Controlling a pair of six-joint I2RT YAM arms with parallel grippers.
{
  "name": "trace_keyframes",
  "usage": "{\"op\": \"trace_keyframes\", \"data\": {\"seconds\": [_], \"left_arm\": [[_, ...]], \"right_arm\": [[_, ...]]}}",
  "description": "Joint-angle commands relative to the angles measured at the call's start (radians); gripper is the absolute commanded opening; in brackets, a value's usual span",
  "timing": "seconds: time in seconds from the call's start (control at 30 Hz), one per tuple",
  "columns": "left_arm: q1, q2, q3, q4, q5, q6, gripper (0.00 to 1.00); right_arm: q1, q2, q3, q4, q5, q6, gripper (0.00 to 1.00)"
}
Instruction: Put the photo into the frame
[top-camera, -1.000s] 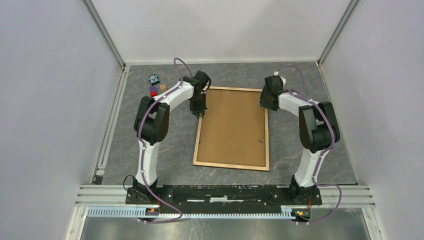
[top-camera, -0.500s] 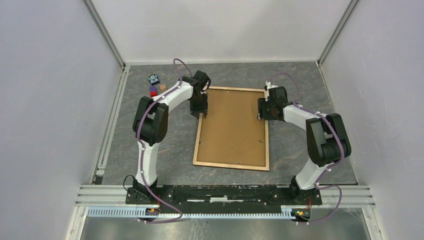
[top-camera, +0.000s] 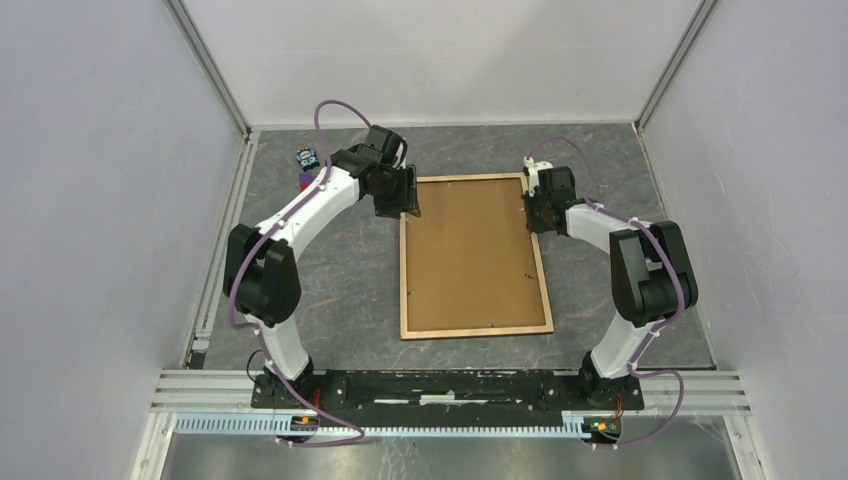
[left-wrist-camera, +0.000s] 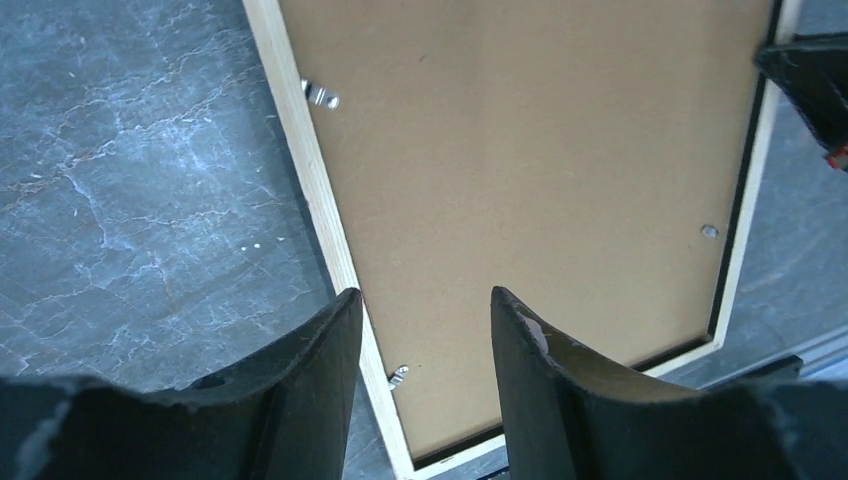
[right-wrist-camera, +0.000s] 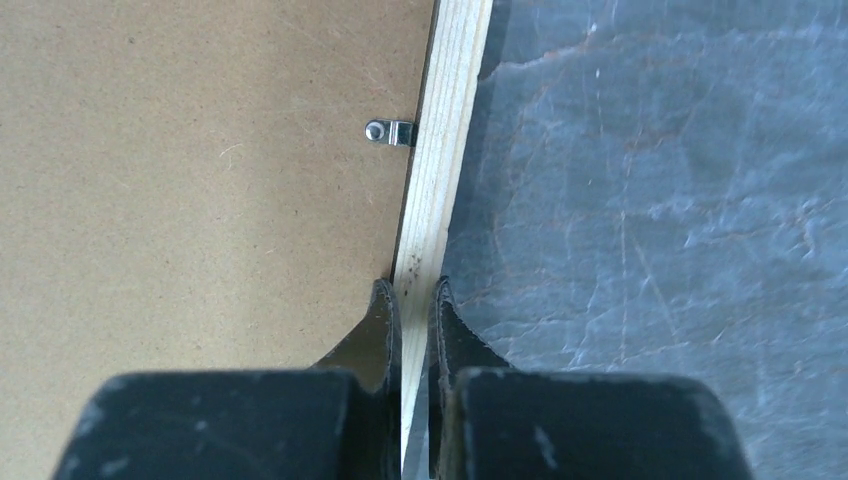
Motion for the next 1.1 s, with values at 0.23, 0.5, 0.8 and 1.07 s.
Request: {"op": "trace_keyframes", "data": {"seconds": [0.23, 0.5, 0.8, 1.07], "left_arm": [[-0.002, -0.089, -0.035, 0.081, 0.095, -0.008, 0.59], [0.016, -0.06, -0.039, 0.084, 0.098, -0.008, 0.62], [0.028, -0.035, -0.039, 0.084, 0.101, -0.003, 0.66], [0.026, -0.03, -0.04, 0.084, 0.132, -0.013, 0.67]], "right_arm": [[0.066, 0.11, 0.14, -0.051, -0.007, -0.467, 0.0], [0.168, 0.222, 0.278, -0.032, -0.006, -0.584, 0.0], [0.176, 0.24, 0.372, -0.078, -0.001, -0.493, 0.3], [0.189, 0.15, 0.491, -0.298, 0.043, -0.257, 0.54]]}}
